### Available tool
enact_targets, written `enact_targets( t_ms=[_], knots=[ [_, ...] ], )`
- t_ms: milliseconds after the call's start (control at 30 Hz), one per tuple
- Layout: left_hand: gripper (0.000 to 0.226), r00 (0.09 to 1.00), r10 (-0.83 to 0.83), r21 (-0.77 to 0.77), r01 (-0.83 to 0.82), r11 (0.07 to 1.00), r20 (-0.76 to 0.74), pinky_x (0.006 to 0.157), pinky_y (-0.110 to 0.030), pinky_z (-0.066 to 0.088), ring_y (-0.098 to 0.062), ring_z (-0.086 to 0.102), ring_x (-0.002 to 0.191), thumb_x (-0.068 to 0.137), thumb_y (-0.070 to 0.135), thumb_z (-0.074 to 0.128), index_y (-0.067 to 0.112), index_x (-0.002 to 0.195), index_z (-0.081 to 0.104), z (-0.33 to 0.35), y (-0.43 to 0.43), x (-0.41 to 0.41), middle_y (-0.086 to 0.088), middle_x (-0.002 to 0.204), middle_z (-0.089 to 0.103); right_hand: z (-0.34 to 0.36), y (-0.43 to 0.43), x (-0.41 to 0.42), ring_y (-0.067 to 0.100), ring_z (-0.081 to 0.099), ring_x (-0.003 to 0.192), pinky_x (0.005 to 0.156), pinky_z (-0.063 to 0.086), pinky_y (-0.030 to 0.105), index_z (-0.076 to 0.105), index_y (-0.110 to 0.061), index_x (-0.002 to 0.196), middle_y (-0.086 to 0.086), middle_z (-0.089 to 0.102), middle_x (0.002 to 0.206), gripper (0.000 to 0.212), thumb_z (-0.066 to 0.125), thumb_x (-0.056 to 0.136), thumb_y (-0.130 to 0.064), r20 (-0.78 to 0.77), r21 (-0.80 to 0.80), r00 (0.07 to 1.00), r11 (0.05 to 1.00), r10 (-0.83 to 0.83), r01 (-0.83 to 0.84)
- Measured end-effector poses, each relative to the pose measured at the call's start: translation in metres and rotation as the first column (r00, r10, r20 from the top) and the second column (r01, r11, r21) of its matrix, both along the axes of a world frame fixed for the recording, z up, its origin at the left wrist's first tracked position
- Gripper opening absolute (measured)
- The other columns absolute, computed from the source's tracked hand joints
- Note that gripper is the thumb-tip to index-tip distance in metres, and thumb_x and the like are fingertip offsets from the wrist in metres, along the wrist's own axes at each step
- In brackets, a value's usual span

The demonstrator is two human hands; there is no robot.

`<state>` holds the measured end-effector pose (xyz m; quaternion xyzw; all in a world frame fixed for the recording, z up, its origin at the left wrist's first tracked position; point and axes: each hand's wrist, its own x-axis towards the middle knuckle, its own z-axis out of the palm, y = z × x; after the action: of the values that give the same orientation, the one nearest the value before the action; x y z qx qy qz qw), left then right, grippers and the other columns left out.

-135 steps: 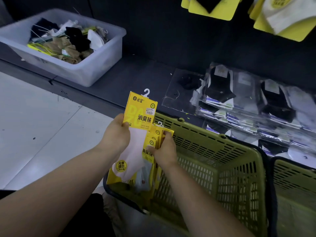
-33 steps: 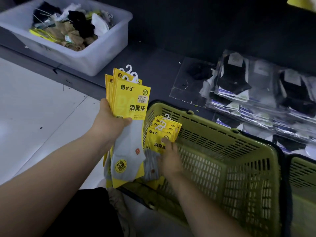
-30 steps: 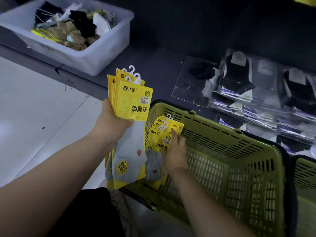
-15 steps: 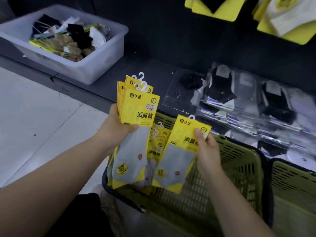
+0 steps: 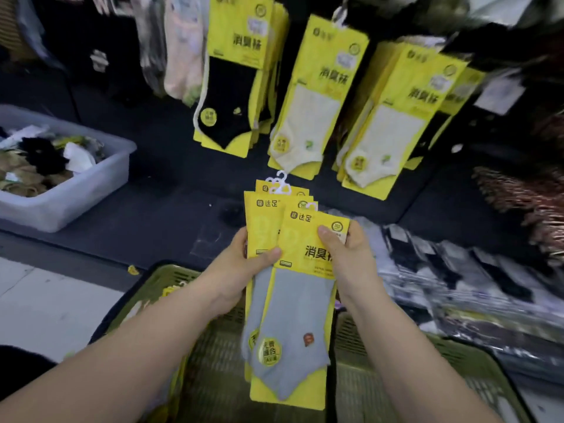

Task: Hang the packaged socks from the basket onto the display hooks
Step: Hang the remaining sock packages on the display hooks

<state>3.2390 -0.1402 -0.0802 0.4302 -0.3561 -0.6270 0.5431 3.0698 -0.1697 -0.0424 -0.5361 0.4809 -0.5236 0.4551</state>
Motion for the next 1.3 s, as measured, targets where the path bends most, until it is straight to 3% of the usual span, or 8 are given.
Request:
enact_targets(
  t_ms=[167, 333, 433, 600, 800, 967, 1133, 1300],
  knots=[
    [0.041, 0.997, -0.038, -0.066, 0.042, 0.997, 0.066, 0.082, -0.041, 0.057, -0.022, 0.071, 0.095, 0.08, 0.015, 0.073, 0.035, 0.109, 0.053, 0.028, -0.009, -0.061, -0.003, 0.113, 0.069, 0.051, 0.004, -0.062, 0.01, 0.068, 0.07, 0.057, 0.053, 0.026, 0.064, -0.036, 0.083, -0.007, 0.073, 0.087, 0.019, 0.074, 0.079, -0.021, -0.078, -0.014, 0.997, 1.0, -0.014, 0.012],
    [0.046, 0.987, -0.072, -0.163, 0.094, 0.982, 0.141, 0.073, -0.032, 0.059, -0.016, 0.072, 0.092, 0.078, 0.017, 0.075, 0.037, 0.112, 0.051, 0.059, -0.028, -0.1, 0.003, 0.111, 0.07, 0.09, -0.012, -0.106, 0.008, 0.064, 0.072, 0.056, 0.049, 0.02, 0.074, -0.03, 0.069, -0.008, 0.073, 0.08, 0.016, 0.071, 0.083, -0.023, -0.095, -0.034, 0.994, 0.998, -0.057, 0.054],
    [0.047, 0.98, -0.062, -0.206, 0.102, 0.973, 0.191, 0.078, -0.034, 0.058, -0.014, 0.071, 0.093, 0.074, 0.024, 0.077, 0.039, 0.11, 0.051, 0.077, -0.041, -0.116, 0.005, 0.111, 0.071, 0.107, -0.024, -0.125, 0.014, 0.066, 0.076, 0.063, 0.053, 0.029, 0.076, -0.026, 0.072, -0.005, 0.073, 0.081, 0.015, 0.07, 0.083, -0.019, -0.036, -0.027, 0.997, 0.997, -0.068, 0.067],
    [0.076, 0.981, -0.044, -0.265, 0.094, 0.96, 0.19, 0.08, -0.034, 0.057, -0.015, 0.07, 0.098, 0.061, 0.037, 0.076, 0.029, 0.13, 0.045, 0.104, -0.067, -0.133, 0.002, 0.116, 0.069, 0.143, -0.063, -0.157, 0.013, 0.065, 0.068, 0.061, 0.055, 0.028, 0.076, -0.019, 0.081, -0.002, 0.071, 0.075, 0.012, 0.066, 0.087, -0.016, 0.082, -0.07, 0.982, 0.982, -0.167, 0.173],
    [0.052, 0.963, 0.057, -0.302, 0.026, 0.953, 0.262, 0.082, -0.036, 0.055, -0.015, 0.067, 0.099, 0.081, 0.02, 0.071, 0.031, 0.125, 0.046, 0.115, -0.11, -0.129, 0.003, 0.116, 0.067, 0.194, -0.134, -0.172, 0.023, 0.052, 0.074, 0.067, 0.048, 0.035, 0.071, -0.016, 0.079, 0.005, 0.062, 0.077, 0.012, 0.064, 0.088, -0.012, 0.088, -0.204, 0.946, 0.924, -0.312, 0.324],
    [0.054, 0.949, 0.097, -0.325, 0.006, 0.946, 0.299, 0.081, -0.033, 0.054, -0.016, 0.067, 0.101, 0.083, 0.016, 0.07, 0.029, 0.13, 0.045, 0.111, -0.129, -0.107, 0.005, 0.116, 0.067, 0.224, -0.189, -0.177, 0.014, 0.048, 0.057, 0.046, 0.041, 0.021, 0.07, -0.014, 0.076, -0.001, 0.063, 0.076, 0.019, 0.059, 0.088, -0.006, 0.003, -0.275, 0.928, 0.892, -0.372, 0.358],
    [0.043, 0.946, 0.075, -0.322, 0.033, 0.946, 0.316, 0.062, -0.015, 0.055, -0.002, 0.07, 0.087, 0.082, 0.014, 0.07, 0.038, 0.112, 0.05, 0.106, -0.134, -0.098, 0.016, 0.103, 0.07, 0.219, -0.216, -0.177, 0.018, 0.056, 0.073, 0.057, 0.047, 0.026, 0.07, -0.023, 0.078, -0.002, 0.064, 0.083, 0.017, 0.059, 0.09, -0.018, -0.074, -0.272, 0.931, 0.905, -0.357, 0.326],
    [0.051, 0.954, 0.065, -0.309, 0.03, 0.951, 0.293, 0.078, -0.03, 0.055, -0.014, 0.068, 0.099, 0.083, 0.015, 0.069, 0.028, 0.127, 0.046, 0.113, -0.129, -0.109, 0.007, 0.111, 0.069, 0.213, -0.213, -0.181, 0.012, 0.06, 0.083, 0.063, 0.049, 0.023, 0.072, -0.016, 0.094, -0.005, 0.065, 0.088, 0.011, 0.061, 0.091, -0.016, -0.03, -0.288, 0.92, 0.884, -0.392, 0.367]
  ],
)
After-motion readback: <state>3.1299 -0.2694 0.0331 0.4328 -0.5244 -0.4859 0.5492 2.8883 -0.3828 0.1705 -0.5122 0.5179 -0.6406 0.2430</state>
